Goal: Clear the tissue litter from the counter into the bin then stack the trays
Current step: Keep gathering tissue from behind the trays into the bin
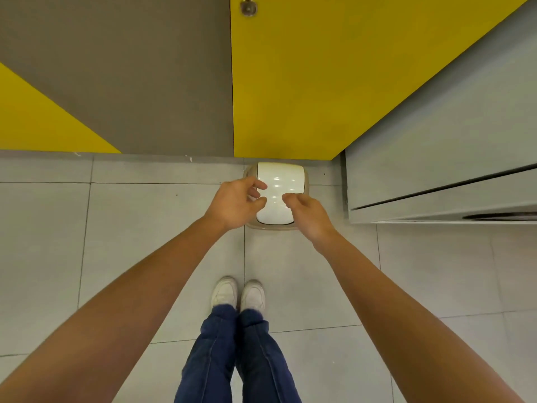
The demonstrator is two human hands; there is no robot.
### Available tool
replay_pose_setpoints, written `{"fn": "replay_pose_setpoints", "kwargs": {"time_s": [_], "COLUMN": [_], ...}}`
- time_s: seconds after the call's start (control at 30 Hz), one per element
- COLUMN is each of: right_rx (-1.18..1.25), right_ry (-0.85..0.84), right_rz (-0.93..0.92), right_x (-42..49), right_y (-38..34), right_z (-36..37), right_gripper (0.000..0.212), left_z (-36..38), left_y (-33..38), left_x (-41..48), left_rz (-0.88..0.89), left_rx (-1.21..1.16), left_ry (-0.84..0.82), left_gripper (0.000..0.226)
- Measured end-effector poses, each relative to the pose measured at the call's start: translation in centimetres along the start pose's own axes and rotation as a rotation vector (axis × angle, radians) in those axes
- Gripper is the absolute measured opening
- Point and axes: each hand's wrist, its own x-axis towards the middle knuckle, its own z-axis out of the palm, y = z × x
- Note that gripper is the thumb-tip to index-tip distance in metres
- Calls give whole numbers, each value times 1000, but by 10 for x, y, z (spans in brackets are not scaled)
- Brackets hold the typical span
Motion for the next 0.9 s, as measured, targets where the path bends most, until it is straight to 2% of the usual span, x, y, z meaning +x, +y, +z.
{"fn": "replay_pose_setpoints", "kwargs": {"time_s": [0.2, 0.33, 0.57, 0.9], "right_rx": [-126, -182, -168, -258], "right_ry": [16, 16, 36, 94], "right_rz": [-138, -224, -374, -632], "right_x": [-57, -84, -121, -167], "right_y": [-49, -84, -135, -246], "right_z": [-12, -13, -7, 17], "right_gripper": [36, 31, 35, 33], "left_z": [-58, -91, -144, -256], "left_y": [48, 69, 96, 120], "left_x": [-53, -79, -120, -156], "left_rz": [-16, -10, 16, 154], "left_rx": [-25, -20, -69, -57], "left_ry": [117, 185, 345, 502], "left_gripper": [25, 25, 22, 25]}}
